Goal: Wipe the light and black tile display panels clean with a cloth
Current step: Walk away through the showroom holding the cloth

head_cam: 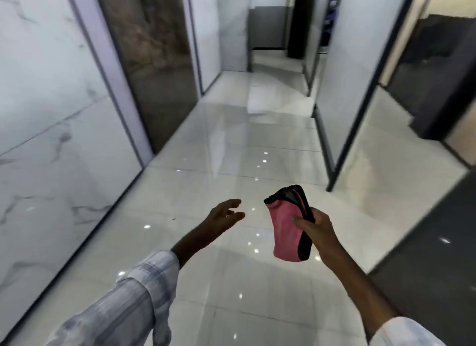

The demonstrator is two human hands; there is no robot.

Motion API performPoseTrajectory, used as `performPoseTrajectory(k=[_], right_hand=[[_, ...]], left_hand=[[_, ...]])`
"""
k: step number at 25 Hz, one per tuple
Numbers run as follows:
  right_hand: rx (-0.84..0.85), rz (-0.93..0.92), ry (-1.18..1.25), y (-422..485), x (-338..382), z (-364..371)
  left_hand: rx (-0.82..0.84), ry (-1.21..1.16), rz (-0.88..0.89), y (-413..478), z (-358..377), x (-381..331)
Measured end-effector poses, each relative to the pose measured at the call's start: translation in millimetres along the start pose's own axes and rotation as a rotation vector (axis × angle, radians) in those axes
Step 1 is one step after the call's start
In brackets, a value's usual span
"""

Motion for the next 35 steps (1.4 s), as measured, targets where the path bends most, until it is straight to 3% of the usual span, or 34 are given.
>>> performPoseTrajectory(k=[6,12,20,24,31,35], right_hand=[[0.362,-0.08,-0.074,60.5,27.2,101.0],[0.732,-0.176,-0.14,30.1,54.1,235.2],[1.181,-0.334,-0.107,-112.8,101.0,391.9],[1.368,-0.399,-0.083,-188.5,97.1,450.7],[1.738,-0.444,-0.088,-360.0,82.6,526.8],[1.984,-0.464,-0.108,-448.9,77.2,546.0]], left_hand=[[-0.377,-0.05,-0.097,-72.8,-57.8,7.7],[-0.768,-0.112,-0.183,-204.0,-88.9,23.1],[-1.17,-0.109,-0.233,-395.5,-130.4,38.9],[-1.295,-0.108,-0.297,-471.6,-127.5,56.5],[-1.631,-0.087,-0.514,-630.1,-76.3,60.1],[-1.923,-0.143,-0.635,-693.3,-22.6,50.6]])
Point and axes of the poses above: each hand's wrist, its own y-axis towards the middle knuckle, its own z-axis out of the palm, x = y × z, the point moved 3 cm from there along y, towards the middle knuckle, and after that the axes turned 2 degrees about x, right-handed, at the moved point
